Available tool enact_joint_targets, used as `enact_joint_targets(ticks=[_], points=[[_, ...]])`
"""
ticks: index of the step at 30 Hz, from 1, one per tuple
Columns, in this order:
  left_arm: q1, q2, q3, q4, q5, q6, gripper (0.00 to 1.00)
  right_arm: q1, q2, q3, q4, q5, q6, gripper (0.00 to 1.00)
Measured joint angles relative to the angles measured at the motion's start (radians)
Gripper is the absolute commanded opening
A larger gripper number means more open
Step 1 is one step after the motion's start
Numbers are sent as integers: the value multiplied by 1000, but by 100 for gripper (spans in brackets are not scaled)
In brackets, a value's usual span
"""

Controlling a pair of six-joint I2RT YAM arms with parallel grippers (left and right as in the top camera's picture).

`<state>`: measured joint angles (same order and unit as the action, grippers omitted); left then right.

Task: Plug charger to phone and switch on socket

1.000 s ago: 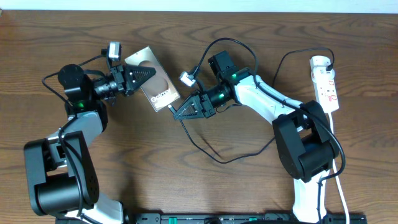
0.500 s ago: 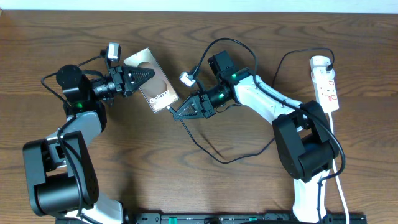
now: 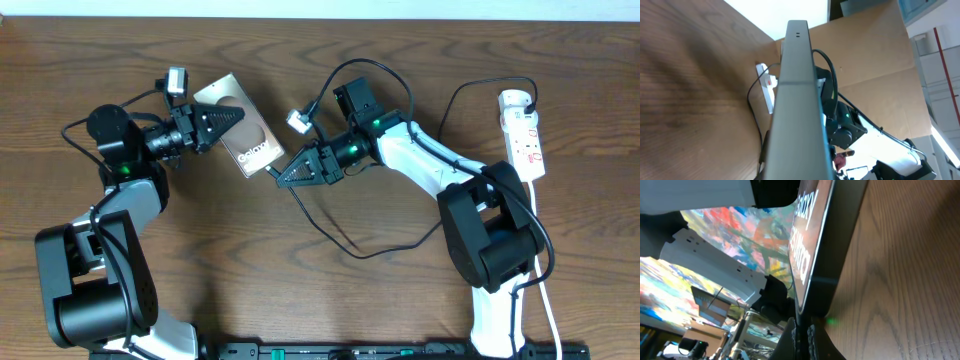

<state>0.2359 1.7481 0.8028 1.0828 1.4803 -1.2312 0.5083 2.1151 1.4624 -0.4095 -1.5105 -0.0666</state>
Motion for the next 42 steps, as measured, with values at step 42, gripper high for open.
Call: enact_joint_targets(ticks=[42], points=[[-42,0,11,2,-168,-2,7,24,5,-13,392,31,459,1]])
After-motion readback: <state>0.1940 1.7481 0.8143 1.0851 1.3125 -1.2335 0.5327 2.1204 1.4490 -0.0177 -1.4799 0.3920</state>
